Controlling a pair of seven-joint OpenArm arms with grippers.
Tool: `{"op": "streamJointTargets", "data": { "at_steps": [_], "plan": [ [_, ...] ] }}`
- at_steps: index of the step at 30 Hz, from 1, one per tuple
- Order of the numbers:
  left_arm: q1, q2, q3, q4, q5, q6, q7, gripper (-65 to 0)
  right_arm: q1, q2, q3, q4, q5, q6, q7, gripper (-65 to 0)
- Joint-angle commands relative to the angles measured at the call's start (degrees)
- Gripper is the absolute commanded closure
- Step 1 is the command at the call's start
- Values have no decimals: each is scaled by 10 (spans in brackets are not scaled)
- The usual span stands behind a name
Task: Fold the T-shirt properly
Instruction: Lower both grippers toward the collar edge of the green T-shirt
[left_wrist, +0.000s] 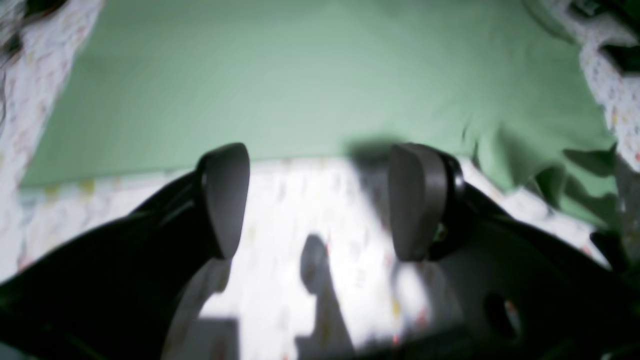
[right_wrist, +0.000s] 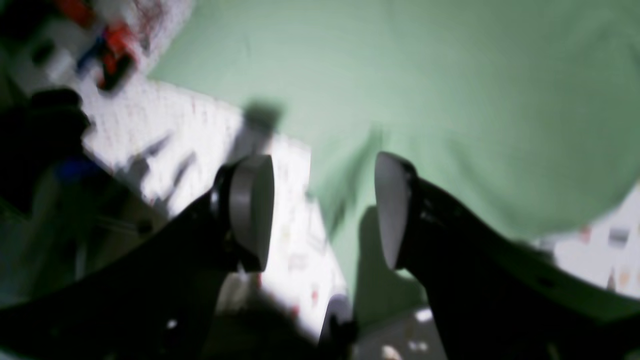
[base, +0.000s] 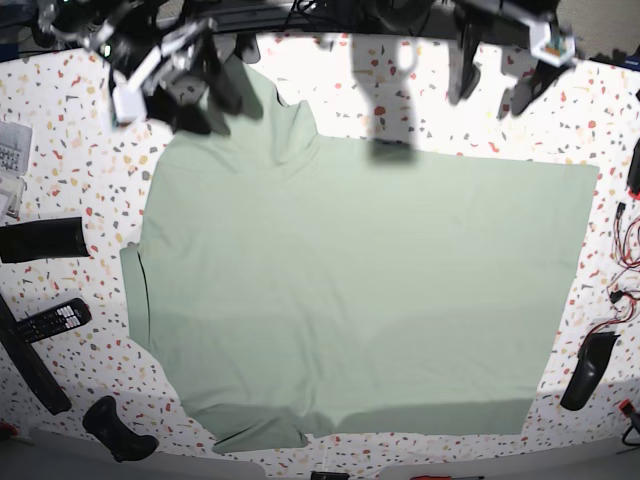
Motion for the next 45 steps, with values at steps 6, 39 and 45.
{"op": "streamJointTargets", "data": {
  "at_steps": [6, 39, 45],
  "plan": [
    [-111, -7, 0, 9, 92, -49, 62, -393, 68, -6, 3, 11, 9, 12, -78, -314],
    [-223, -326, 0, -53, 103, -49, 261, -383, 103, -5, 3, 164, -309, 20, -119, -314],
    [-225, -372, 0, -136, 129, -48, 166, -382, 103, -8, 3, 164, -309, 20, -119, -314]
  ]
}}
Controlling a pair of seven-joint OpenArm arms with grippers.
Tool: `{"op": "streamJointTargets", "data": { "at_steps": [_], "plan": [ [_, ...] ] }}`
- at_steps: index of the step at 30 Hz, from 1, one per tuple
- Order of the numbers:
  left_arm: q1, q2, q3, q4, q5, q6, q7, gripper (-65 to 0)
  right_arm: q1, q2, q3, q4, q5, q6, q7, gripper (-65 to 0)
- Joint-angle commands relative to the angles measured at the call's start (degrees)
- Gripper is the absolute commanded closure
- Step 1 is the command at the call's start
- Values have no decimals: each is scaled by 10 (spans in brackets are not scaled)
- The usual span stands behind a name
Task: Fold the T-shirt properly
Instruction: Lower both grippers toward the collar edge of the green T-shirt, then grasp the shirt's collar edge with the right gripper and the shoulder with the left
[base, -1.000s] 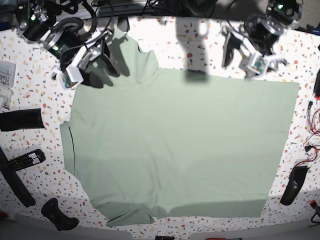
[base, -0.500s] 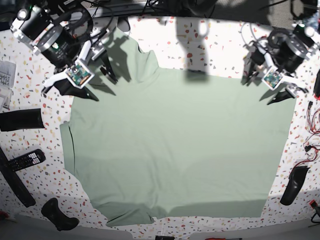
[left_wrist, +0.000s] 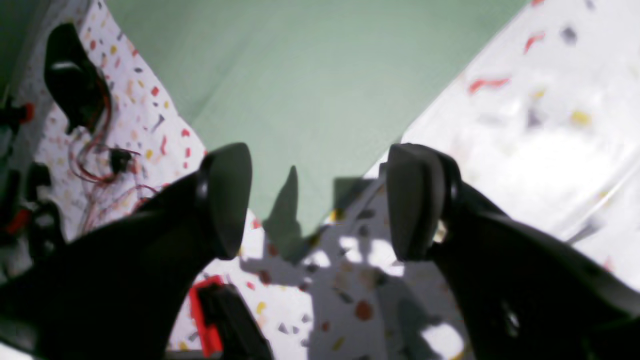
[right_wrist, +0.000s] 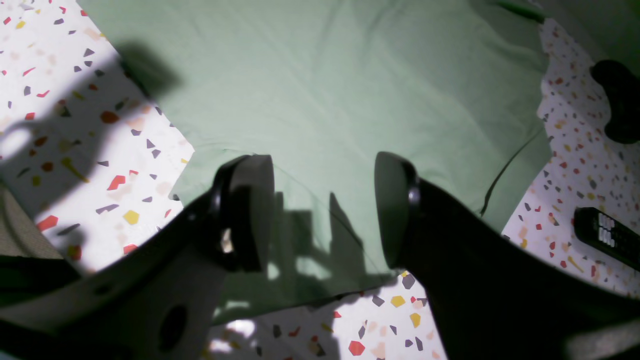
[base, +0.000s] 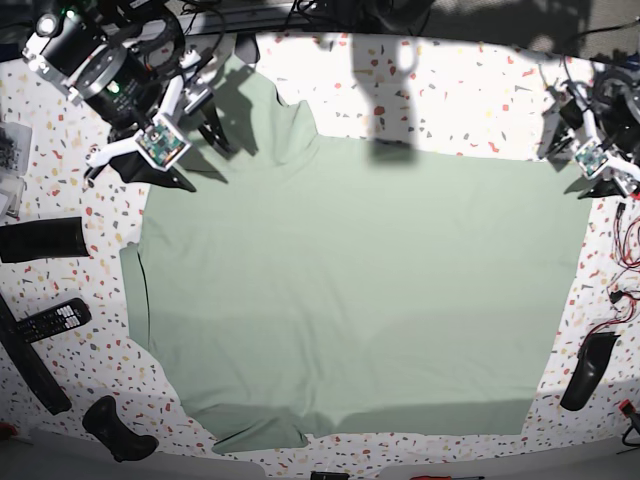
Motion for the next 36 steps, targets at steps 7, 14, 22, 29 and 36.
{"op": "streamJointTargets", "data": {
  "at_steps": [7, 14, 22, 29, 36],
  "plan": [
    [-3, -46, -2, -12, 135, 8, -177, -382, 0, 4, 2, 10, 4, -1, 10, -314],
    [-3, -52, 13, -12, 176, 47, -155, -380, 0, 4, 2, 10, 4, -1, 1, -314],
    [-5, -52, 117, -12, 282, 163, -83, -380, 0, 5, 2, 10, 4, -1, -38, -314],
    [-56, -52, 152, -22, 280, 183, -41, -380, 0, 5, 2, 10, 4, -1, -38, -314],
    [-60, -52, 166, -90, 289, 183, -59, -380, 0, 5, 2, 10, 4, -1, -38, -314]
  ]
}}
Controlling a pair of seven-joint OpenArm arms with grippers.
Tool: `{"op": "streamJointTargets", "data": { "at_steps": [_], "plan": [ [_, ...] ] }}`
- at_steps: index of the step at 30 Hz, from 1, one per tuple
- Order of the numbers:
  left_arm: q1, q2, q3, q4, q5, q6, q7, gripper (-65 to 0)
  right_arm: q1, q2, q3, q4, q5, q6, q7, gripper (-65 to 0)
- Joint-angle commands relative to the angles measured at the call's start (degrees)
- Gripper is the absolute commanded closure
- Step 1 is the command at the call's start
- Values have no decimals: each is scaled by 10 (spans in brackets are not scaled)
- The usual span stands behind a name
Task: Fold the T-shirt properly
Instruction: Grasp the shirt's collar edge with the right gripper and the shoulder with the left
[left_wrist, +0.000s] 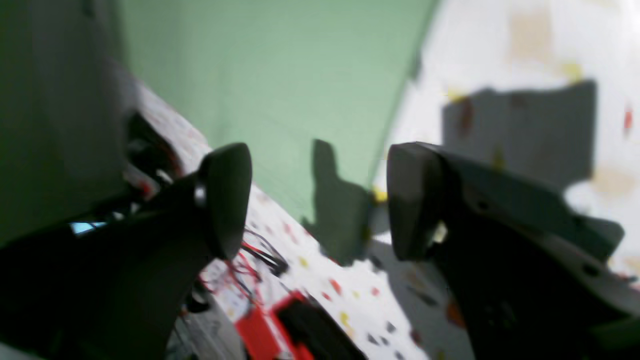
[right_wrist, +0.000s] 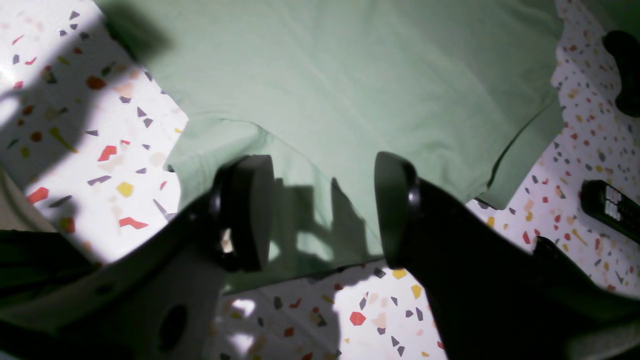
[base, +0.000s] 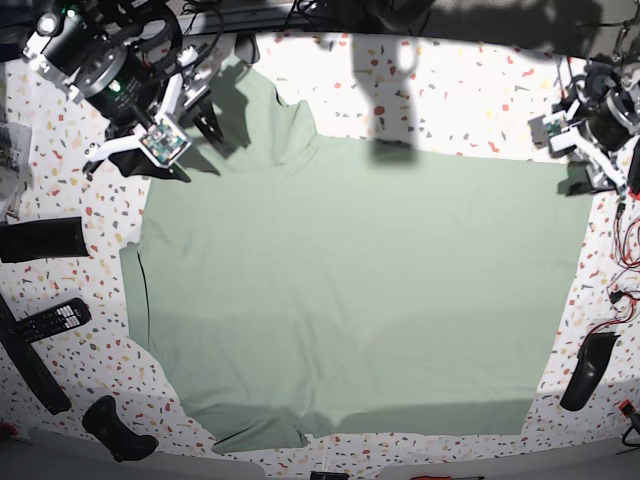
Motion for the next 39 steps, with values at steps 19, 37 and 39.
{"op": "streamJointTargets", "data": {
  "at_steps": [19, 37, 39],
  "plan": [
    [-67, 18, -3, -135, 28, 58, -86, -380, 0, 5, 2, 10, 38, -1, 13, -314],
    [-51, 17, -3, -139, 37, 58, -171, 0, 0, 5, -55, 1, 9, -1, -17, -314],
    [-51, 17, -3, -139, 36, 58, -171, 0, 0, 5, -87, -25, -28, -1, 4, -314]
  ]
}}
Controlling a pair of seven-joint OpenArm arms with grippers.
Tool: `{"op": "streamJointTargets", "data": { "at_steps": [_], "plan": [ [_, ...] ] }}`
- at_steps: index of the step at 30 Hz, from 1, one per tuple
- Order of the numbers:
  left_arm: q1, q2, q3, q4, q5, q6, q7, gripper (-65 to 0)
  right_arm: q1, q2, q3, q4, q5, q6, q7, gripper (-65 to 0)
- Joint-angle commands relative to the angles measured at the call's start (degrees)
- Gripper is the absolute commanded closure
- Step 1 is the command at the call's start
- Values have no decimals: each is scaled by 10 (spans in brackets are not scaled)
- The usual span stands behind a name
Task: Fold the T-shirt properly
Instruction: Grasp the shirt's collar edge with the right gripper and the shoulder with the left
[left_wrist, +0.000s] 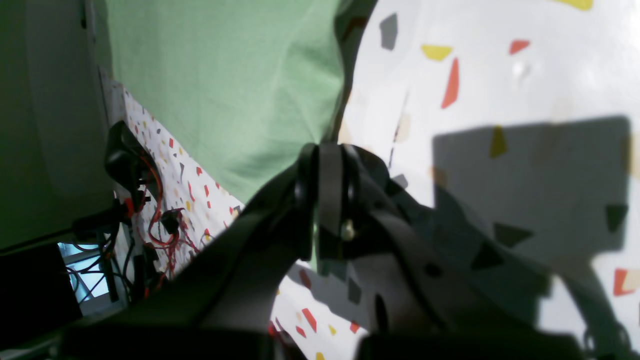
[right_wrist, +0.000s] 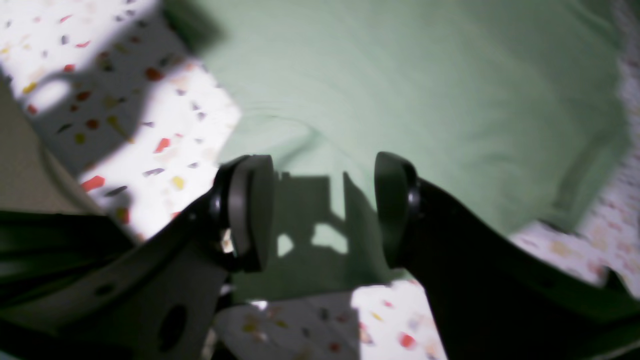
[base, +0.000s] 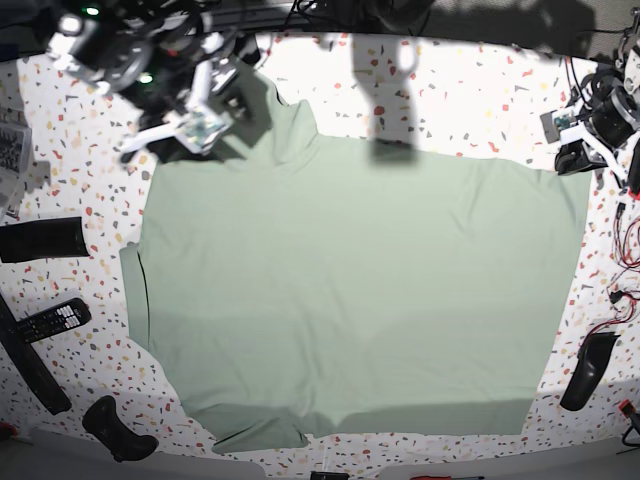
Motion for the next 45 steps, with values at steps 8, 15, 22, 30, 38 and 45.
{"op": "streamJointTargets", "data": {
  "at_steps": [8, 15, 22, 30, 38, 45],
  "plan": [
    [-2, -12, -3, 5, -3, 3, -2, 0, 1, 5, -119, -78, -101, -50, 39, -314],
    [-2, -12, -3, 5, -3, 3, -2, 0, 1, 5, -159, -107, -145, -117, 60, -314],
    [-2, -12, -3, 5, -3, 3, -2, 0, 2, 5, -159, -166, -145, -162, 96, -314],
    [-2, -12, -3, 5, -3, 3, -4, 0, 4, 5, -159, -216, -145, -165, 174, -314],
    [-2, -12, -3, 5, -3, 3, -4, 0, 4, 4, -159, -215, -65, -165, 170, -314],
    [-2, -12, -3, 5, -3, 3, -4, 0, 4, -22, -159, -215, -55, -166, 165, -314]
  ]
}}
